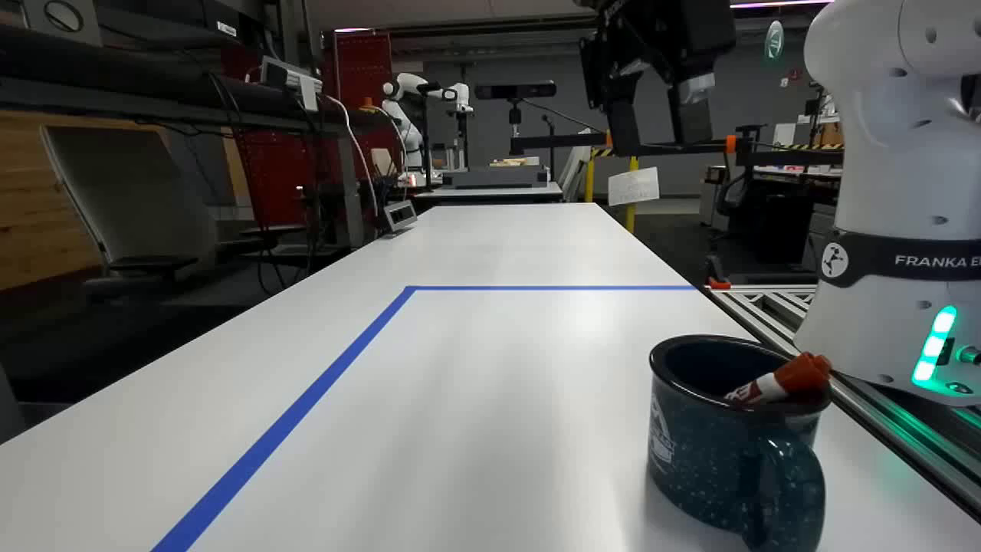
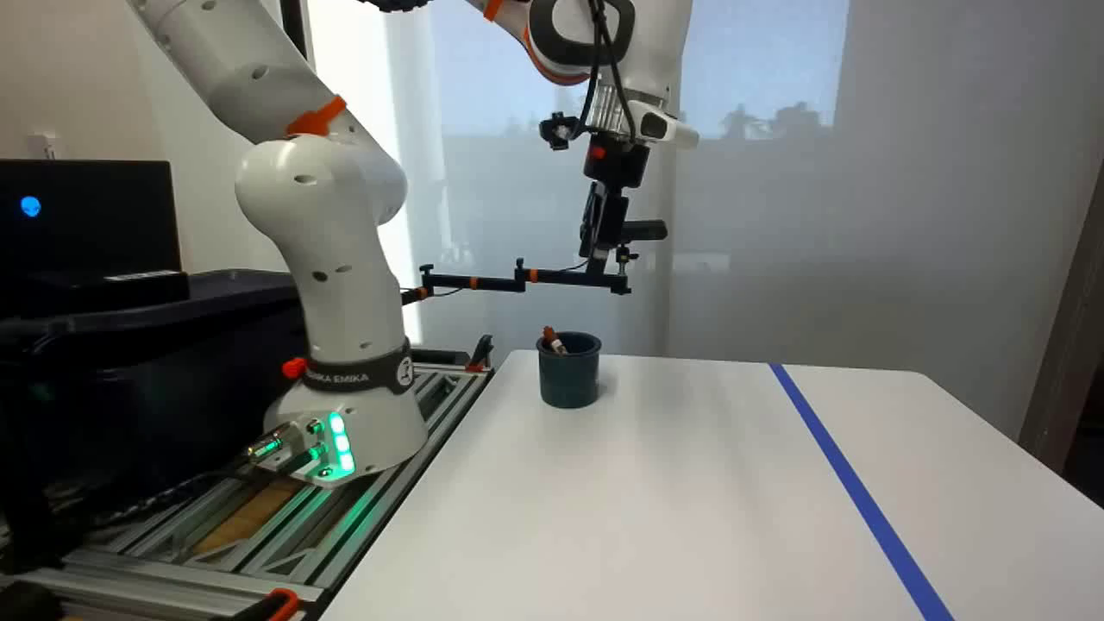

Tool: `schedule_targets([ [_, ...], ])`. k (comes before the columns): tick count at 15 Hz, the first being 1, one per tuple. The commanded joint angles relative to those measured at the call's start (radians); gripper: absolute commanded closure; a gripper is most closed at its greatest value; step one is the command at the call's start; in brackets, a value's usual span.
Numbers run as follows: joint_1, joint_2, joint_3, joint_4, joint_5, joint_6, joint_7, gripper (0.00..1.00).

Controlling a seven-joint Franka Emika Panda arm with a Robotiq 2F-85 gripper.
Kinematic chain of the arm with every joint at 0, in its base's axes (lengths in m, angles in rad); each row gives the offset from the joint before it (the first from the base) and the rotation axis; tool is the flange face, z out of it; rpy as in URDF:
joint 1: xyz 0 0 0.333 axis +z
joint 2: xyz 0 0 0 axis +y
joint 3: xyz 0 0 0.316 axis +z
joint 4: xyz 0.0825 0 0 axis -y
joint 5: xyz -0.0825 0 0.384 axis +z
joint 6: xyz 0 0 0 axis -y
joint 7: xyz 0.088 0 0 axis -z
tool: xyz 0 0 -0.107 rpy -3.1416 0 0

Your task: Move the sharpie to the table

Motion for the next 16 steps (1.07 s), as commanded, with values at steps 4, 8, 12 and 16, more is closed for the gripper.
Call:
schedule_targets([
  [4,-0.003,0.0,0.003,0.002,0.001,-0.003,-0.001,0.0],
  [8,-0.003,0.0,0.003,0.002,0.001,-0.003,-0.001,0.0],
  [12,-0.003,0.006,0.004,0.007,0.005,-0.011,0.005,0.0],
  [16,0.016,0.042,0.019,0.043,0.027,-0.05,0.017,0.0],
])
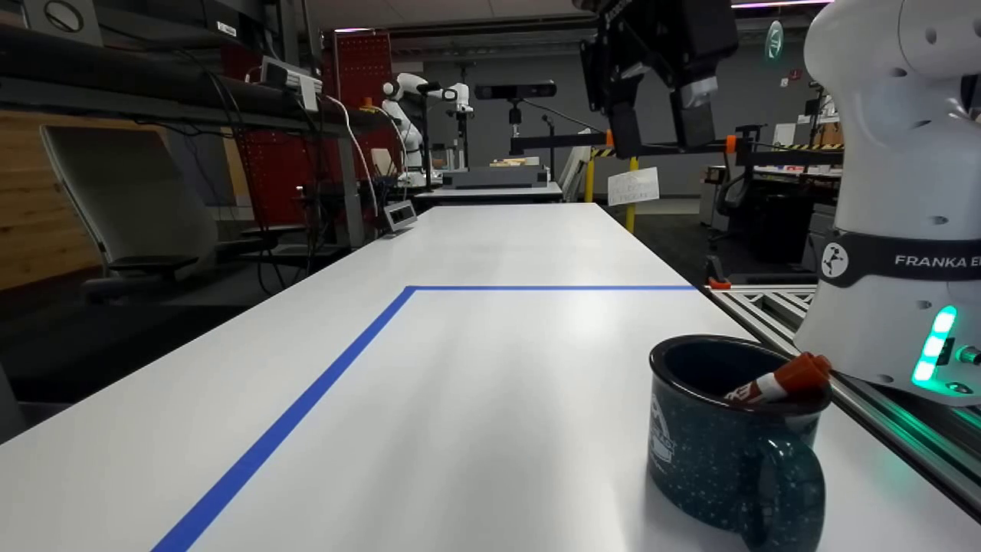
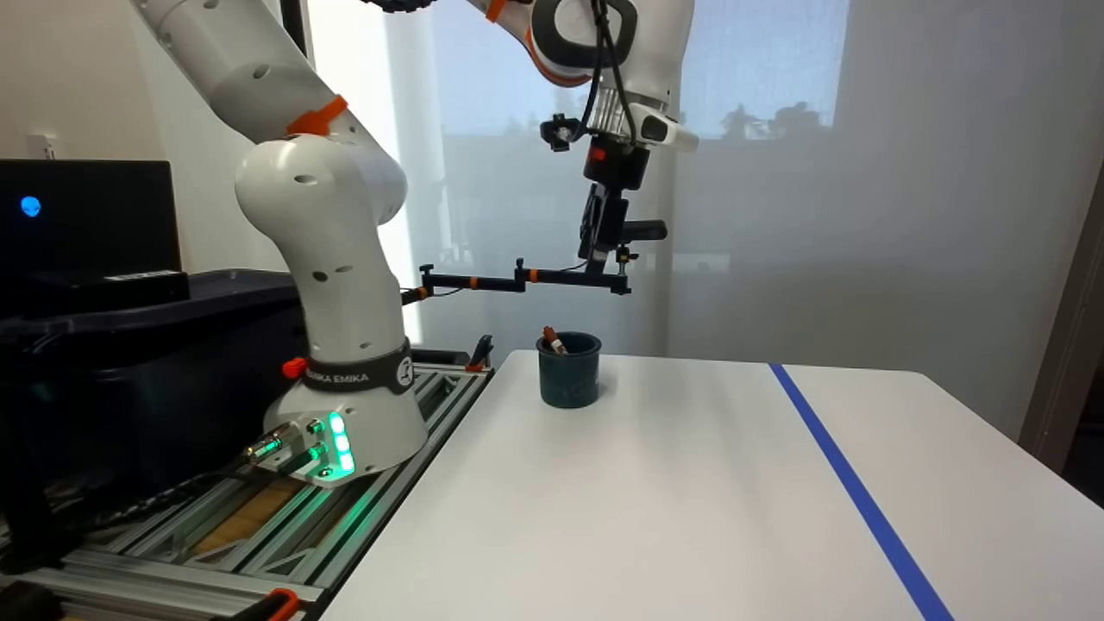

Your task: Move the sharpie to the table

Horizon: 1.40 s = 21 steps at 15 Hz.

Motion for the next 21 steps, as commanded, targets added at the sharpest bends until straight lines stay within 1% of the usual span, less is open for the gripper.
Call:
schedule_targets([
  [1,0.026,0.037,0.02,0.042,0.042,-0.049,0.011,0.0],
  [6,0.066,0.086,0.058,0.057,0.127,-0.074,0.035,0.0],
  [9,0.065,0.119,0.081,0.067,0.168,-0.092,0.109,0.0],
  [14,0.057,0.205,0.106,0.093,0.221,-0.064,0.215,0.0],
  [16,0.053,0.236,0.117,0.099,0.207,-0.043,0.237,0.0],
  [21,0.048,0.346,0.125,0.104,0.173,0.007,0.241,0.0],
])
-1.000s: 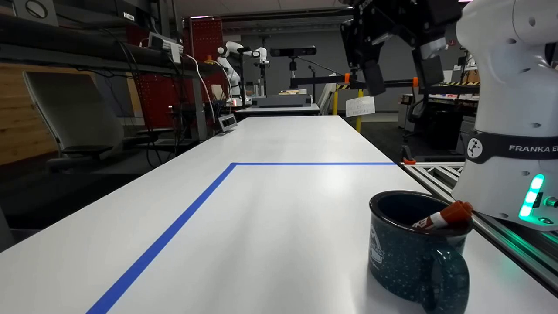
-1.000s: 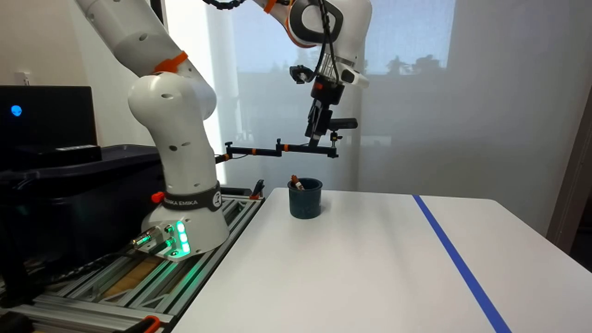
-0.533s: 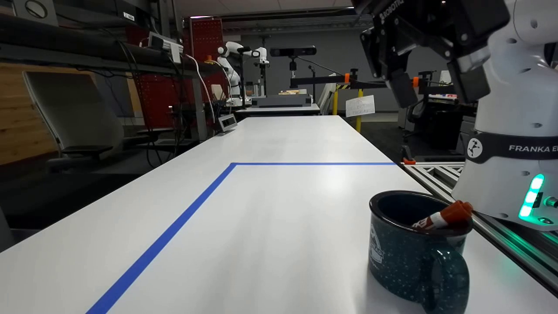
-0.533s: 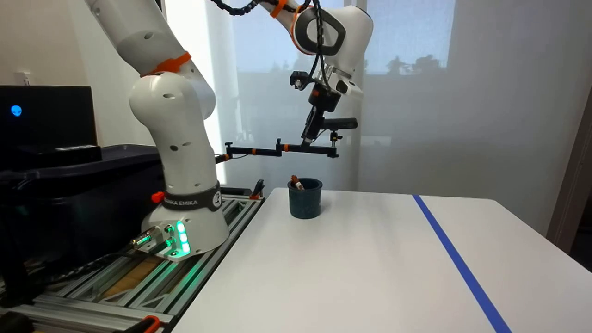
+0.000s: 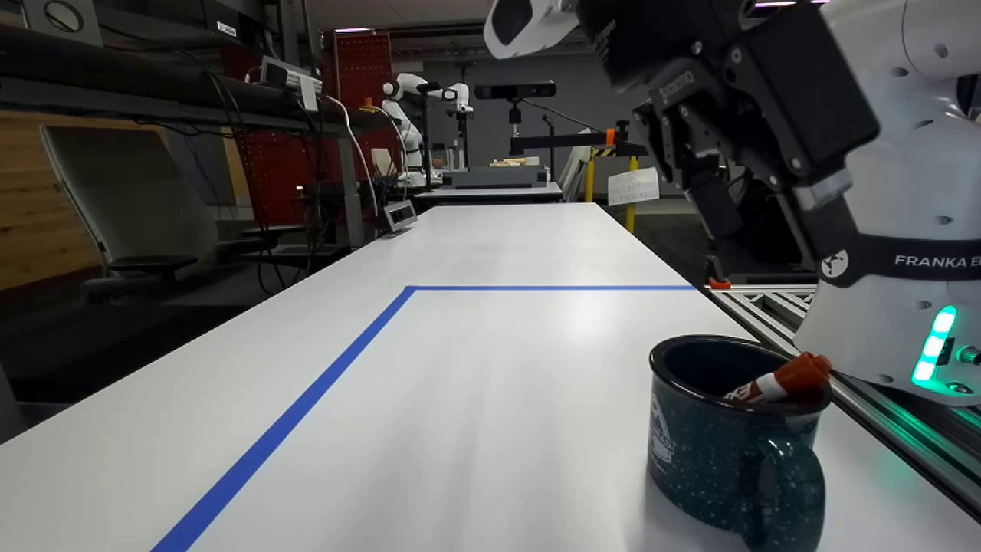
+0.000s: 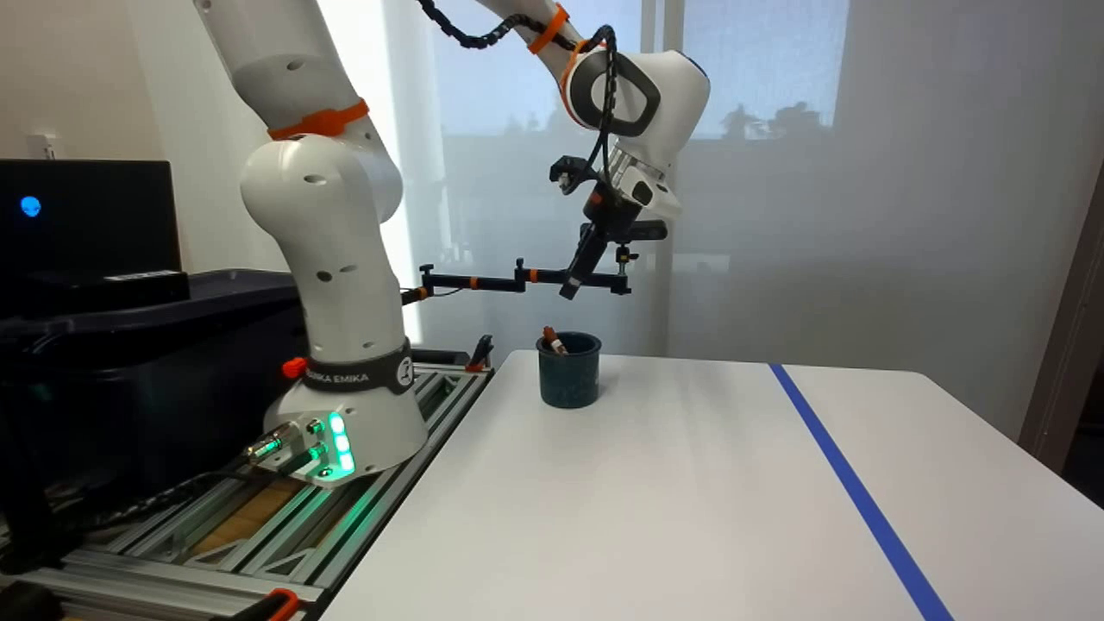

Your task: Move the sharpie to the table

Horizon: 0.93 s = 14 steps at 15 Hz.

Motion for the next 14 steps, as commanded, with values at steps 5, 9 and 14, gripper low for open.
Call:
schedule_targets([
  [5,-0.011,0.167,0.017,0.04,-0.003,0.068,0.078,0.0],
  [9,-0.011,0.212,0.013,0.054,0.005,0.081,0.127,0.0],
  [14,-0.012,0.231,0.009,0.042,0.02,0.106,0.166,0.18],
])
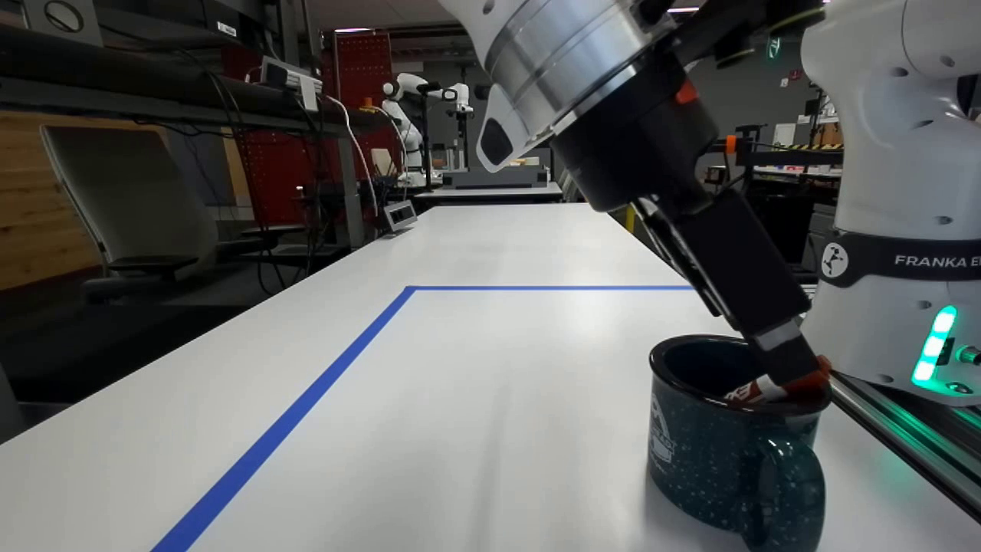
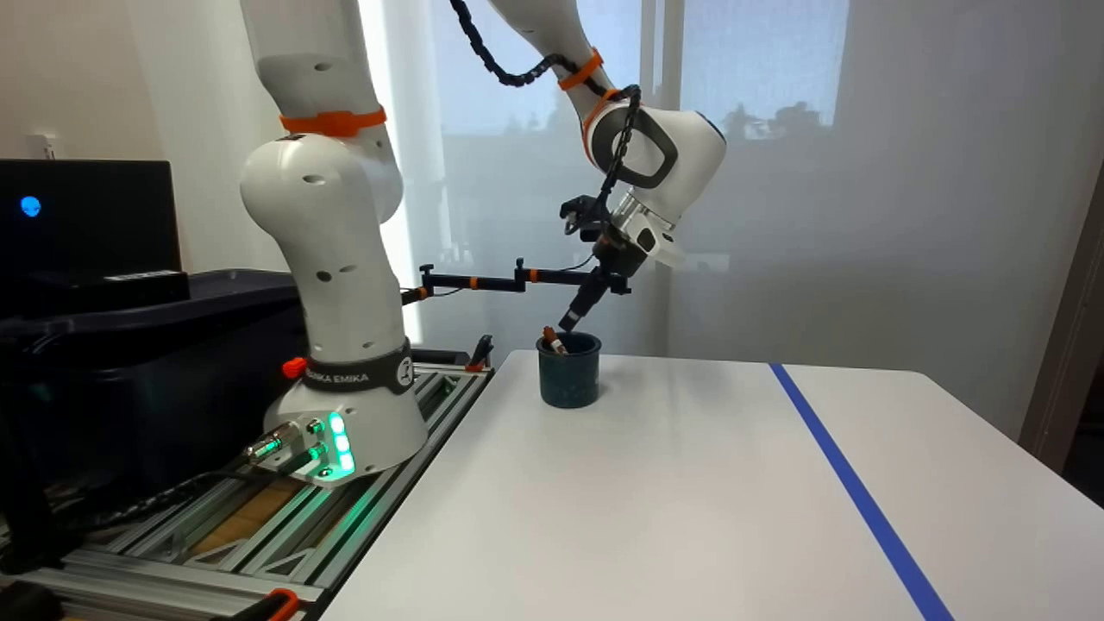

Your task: Move the sharpie to the table

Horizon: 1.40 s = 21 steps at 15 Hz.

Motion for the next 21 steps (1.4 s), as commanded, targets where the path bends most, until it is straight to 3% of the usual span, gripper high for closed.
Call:
schedule_targets([
  [1,-0.007,0.015,0.005,-0.002,0.025,0.017,0.039,0.23],
  [3,-0.009,0.016,0.003,-0.011,0.041,0.026,0.035,0.4],
  [5,-0.011,0.015,0.001,-0.024,0.064,0.041,0.022,0.44],
  [16,-0.018,-0.039,-0.007,-0.135,0.166,0.078,0.015,0.37],
  [19,-0.024,-0.067,-0.013,-0.158,0.176,0.082,0.013,0.47],
  [21,-0.028,-0.081,-0.017,-0.168,0.181,0.083,0.014,0.63],
])
